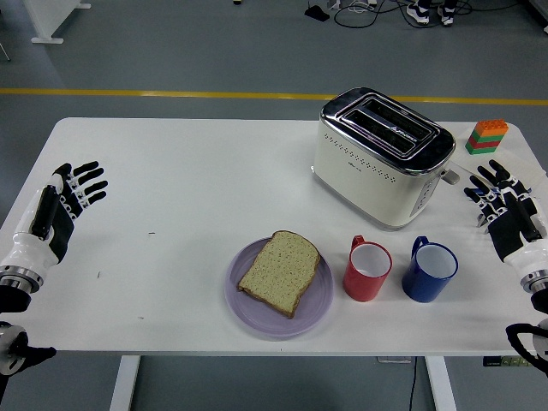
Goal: Push plate across desktop,pick up the break from the machine,place the break in the plate
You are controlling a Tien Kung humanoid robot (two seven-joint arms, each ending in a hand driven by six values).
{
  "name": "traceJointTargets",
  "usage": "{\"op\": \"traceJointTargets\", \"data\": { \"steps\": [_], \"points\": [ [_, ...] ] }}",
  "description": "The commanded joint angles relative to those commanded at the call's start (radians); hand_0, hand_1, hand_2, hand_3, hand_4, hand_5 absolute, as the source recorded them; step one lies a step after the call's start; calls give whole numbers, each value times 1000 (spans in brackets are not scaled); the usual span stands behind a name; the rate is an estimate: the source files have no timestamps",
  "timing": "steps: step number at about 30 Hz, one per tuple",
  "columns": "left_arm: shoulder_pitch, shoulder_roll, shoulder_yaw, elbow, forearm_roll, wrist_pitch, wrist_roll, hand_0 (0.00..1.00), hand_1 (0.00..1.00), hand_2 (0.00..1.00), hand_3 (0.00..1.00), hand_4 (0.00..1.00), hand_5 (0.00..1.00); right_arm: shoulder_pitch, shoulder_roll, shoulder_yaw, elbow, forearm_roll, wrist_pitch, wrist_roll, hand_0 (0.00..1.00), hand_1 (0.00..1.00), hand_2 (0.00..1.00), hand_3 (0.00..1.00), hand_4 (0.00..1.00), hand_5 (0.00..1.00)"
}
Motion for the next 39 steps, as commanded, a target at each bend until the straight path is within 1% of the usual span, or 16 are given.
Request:
{"op": "traceJointTargets", "data": {
  "steps": [7,11,15,17,28,33,39],
  "points": [
    [9,-13,3,-10,-26,-6,-44,788,806,824,749,525,998,-1,4,7,-7,-12,-1,-3,795,759,734,697,537,343],
    [16,-27,5,-14,-40,1,-65,788,806,824,749,525,998,-2,6,14,-20,-90,-12,7,795,759,734,697,537,343],
    [17,-35,5,-17,-45,3,-70,789,801,820,751,538,998,-2,7,25,-29,-151,-19,15,795,759,733,695,534,339],
    [19,-37,4,-19,-46,4,-70,789,801,820,751,538,998,-2,6,30,-32,-162,-19,16,795,759,733,695,534,339],
    [20,-41,8,-19,-52,8,-68,793,798,815,748,554,998,4,8,32,-37,-183,-7,9,795,758,732,693,534,339],
    [16,-44,6,-12,-66,41,-78,791,789,805,738,554,998,9,9,29,-47,-169,-11,7,794,756,728,688,533,339],
    [23,-51,2,-10,-67,48,-81,790,787,801,738,553,998,6,8,28,-52,-166,-11,7,793,754,728,685,533,340]
  ]
}}
